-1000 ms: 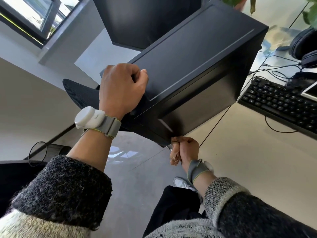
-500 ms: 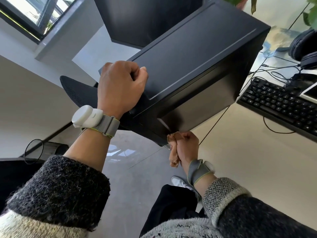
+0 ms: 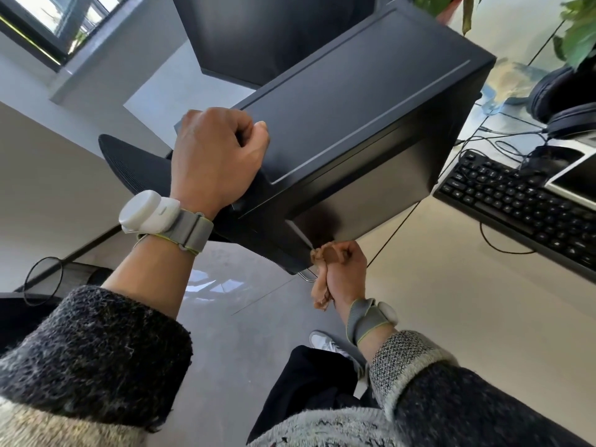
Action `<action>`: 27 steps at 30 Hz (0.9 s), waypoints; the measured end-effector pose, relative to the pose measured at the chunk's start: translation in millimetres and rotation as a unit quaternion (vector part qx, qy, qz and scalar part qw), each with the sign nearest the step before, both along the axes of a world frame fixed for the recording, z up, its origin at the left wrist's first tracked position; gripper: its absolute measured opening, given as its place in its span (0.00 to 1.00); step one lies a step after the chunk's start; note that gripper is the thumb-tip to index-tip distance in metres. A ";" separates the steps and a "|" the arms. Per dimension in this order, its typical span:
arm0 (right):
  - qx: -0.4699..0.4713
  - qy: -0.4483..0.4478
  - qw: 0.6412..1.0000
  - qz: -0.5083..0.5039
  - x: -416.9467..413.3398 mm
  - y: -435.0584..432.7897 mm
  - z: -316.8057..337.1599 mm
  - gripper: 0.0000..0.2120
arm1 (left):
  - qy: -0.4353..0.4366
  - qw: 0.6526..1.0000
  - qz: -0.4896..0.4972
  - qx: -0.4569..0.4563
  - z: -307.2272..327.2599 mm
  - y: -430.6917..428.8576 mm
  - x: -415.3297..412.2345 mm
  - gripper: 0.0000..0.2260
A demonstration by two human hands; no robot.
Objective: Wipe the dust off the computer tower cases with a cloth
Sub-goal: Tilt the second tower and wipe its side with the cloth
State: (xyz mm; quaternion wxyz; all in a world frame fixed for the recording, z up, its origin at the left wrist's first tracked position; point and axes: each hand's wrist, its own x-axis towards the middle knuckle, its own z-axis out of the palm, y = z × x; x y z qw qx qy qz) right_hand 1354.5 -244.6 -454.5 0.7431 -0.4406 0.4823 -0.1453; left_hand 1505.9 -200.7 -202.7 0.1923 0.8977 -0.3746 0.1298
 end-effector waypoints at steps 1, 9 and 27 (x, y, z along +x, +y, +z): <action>0.003 0.010 1.000 0.007 0.6 -0.5 -4.0 0.11 | -0.001 1.000 -0.001 0.001 0.1 0.1 0.5 0.22; 0.031 -0.036 0.997 -0.053 1.5 -9.0 2.3 0.05 | -0.007 1.000 -0.012 -0.003 2.0 -0.7 -4.5 0.24; -0.030 0.025 0.999 -0.024 -0.1 -13.2 -24.1 0.06 | 0.004 1.000 0.005 0.023 4.0 -2.1 -5.6 0.22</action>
